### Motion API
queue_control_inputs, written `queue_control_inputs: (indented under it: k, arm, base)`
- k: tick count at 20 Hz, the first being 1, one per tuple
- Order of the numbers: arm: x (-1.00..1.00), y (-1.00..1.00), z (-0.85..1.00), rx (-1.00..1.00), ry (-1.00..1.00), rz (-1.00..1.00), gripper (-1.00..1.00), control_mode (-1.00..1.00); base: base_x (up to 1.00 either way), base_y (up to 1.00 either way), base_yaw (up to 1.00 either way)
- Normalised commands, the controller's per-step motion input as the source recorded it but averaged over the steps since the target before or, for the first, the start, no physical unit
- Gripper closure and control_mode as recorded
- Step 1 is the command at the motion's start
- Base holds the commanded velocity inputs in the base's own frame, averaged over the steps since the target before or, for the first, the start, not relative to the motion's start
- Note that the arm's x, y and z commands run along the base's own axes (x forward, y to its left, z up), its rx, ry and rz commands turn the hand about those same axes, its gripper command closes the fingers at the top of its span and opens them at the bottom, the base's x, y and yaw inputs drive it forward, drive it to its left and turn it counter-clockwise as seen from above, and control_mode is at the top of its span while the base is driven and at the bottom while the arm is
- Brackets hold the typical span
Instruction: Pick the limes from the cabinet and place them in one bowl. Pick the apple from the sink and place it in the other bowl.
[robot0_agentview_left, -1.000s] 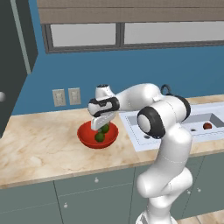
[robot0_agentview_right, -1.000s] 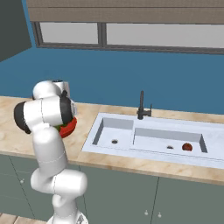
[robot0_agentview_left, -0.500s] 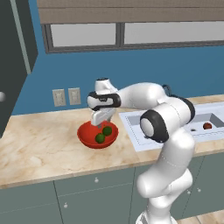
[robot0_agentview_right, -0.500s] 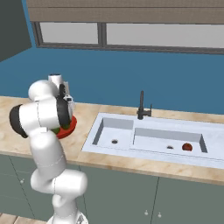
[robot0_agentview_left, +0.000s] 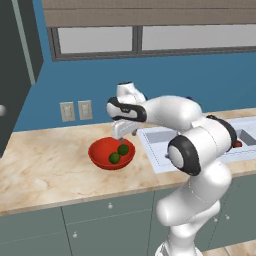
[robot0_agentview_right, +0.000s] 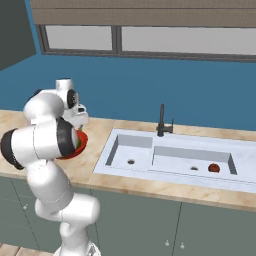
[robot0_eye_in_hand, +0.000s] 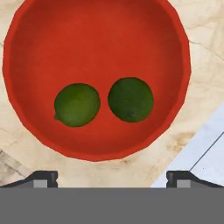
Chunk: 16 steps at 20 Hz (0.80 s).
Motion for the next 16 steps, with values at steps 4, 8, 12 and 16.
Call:
queue_control_inputs:
  k: [4, 8, 12, 16]
  arm:
    - [-0.34, -0.39, 0.22, -0.01, 0.00, -0.23, -1.00, -1.00]
    - [-0.49, -0.19, 0.07, 0.00, -0.02, -0.17, -1.00, -1.00]
    - [-0.44, -0.07, -0.03, 0.00, 0.00, -0.14, -1.00, -1.00]
    - [-0.28, -0.16, -0.02, 0.00, 0.01, -0.12, -1.00, -1.00]
  base:
    - [0.00, 0.00, 0.00]
    - [0.00, 0.00, 0.00]
    - [0.00, 0.00, 0.00]
    - [0.00, 0.00, 0.00]
